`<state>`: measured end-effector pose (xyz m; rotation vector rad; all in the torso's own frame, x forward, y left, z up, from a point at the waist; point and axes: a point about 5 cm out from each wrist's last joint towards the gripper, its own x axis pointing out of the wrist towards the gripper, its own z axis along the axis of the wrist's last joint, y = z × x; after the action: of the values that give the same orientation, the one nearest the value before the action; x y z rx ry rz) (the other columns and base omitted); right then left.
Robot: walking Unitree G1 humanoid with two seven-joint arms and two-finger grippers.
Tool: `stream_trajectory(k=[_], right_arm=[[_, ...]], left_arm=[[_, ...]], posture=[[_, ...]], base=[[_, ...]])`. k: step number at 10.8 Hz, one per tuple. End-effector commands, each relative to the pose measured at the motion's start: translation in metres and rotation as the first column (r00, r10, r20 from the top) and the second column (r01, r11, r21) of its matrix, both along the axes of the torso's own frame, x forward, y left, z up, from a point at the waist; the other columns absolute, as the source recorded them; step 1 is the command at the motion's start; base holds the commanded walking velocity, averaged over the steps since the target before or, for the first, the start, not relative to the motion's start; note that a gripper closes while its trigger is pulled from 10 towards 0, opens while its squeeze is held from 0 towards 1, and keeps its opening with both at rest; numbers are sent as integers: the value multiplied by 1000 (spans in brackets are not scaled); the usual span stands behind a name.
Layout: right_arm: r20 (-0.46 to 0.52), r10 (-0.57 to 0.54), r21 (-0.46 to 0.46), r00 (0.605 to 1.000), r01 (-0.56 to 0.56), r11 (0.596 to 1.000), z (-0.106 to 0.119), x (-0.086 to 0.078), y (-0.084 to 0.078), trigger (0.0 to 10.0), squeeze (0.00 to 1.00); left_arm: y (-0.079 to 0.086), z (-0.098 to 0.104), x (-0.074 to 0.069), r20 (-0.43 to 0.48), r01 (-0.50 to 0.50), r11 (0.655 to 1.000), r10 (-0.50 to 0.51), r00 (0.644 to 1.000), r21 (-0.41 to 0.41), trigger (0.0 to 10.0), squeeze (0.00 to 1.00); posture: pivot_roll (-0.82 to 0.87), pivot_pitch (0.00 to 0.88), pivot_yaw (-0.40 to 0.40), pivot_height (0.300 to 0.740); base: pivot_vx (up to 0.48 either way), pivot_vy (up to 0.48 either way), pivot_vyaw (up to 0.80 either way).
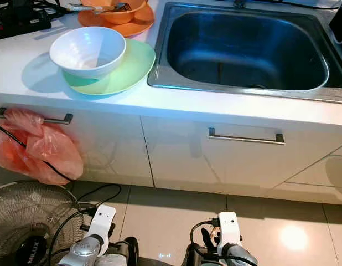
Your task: Kitchen organization
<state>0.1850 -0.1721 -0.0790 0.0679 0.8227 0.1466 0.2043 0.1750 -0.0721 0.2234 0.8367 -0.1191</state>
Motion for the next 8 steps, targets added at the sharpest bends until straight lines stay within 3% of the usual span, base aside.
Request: stream_trajectory(k=[1,8], right_arm=[[-44,-4,0,999,4,1000,-5,-10,-2,10000,0],[-43,-3,-2,999,3,1000,-5,-8,-3,10000,0]], left_arm=[[1,-4,-7,-22,-1,1000,1,1000,-2,10000,0],[-1,-3,-6,-14,-12,1000,12,1000,-1,10000,0]], posture=[[91,192,-31,740],[92,203,-37,740]], base=[[0,0,0],[0,0,0]])
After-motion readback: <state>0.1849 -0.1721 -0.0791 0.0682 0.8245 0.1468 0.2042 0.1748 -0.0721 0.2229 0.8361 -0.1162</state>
